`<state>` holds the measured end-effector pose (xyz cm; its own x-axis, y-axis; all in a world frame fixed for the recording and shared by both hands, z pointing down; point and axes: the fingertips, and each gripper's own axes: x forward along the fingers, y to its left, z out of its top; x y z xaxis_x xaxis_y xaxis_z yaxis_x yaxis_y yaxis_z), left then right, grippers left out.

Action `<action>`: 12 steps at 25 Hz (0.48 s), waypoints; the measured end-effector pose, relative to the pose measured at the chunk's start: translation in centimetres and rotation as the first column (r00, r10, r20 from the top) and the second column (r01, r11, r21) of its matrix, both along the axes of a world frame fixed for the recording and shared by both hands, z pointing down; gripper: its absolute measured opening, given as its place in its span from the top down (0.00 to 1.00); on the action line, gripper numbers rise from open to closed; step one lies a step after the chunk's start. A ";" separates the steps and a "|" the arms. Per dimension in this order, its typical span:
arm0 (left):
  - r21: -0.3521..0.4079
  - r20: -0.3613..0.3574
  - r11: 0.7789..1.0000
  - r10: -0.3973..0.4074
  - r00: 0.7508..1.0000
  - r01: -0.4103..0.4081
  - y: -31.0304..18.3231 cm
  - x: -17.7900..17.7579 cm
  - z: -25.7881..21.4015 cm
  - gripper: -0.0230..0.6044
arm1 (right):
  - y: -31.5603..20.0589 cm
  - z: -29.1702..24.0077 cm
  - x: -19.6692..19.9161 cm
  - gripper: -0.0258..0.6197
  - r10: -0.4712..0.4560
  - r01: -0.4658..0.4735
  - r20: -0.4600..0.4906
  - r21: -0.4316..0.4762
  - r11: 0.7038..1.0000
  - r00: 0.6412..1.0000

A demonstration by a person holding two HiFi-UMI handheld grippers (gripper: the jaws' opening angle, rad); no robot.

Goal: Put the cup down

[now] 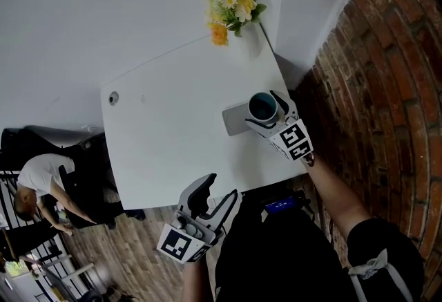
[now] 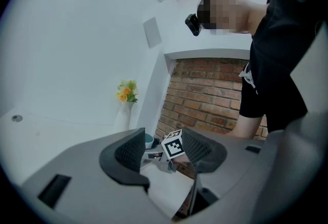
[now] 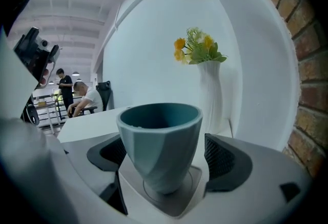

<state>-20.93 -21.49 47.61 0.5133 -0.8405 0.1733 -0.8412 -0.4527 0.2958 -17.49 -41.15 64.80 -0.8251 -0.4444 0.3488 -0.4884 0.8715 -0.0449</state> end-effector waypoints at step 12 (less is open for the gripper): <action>0.028 -0.016 1.000 0.012 1.000 -0.011 0.7 -0.1 0.1 0.60 | 2.8 -0.5 4.3 0.25 0.053 -0.055 -0.027 -0.076 0.996 0.998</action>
<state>-21.05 -20.79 47.73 0.5257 -0.8389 0.1411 -0.8310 -0.4709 0.2963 -13.20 -38.36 64.28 -0.7914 -0.4589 0.4039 -0.5361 0.8385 -0.0977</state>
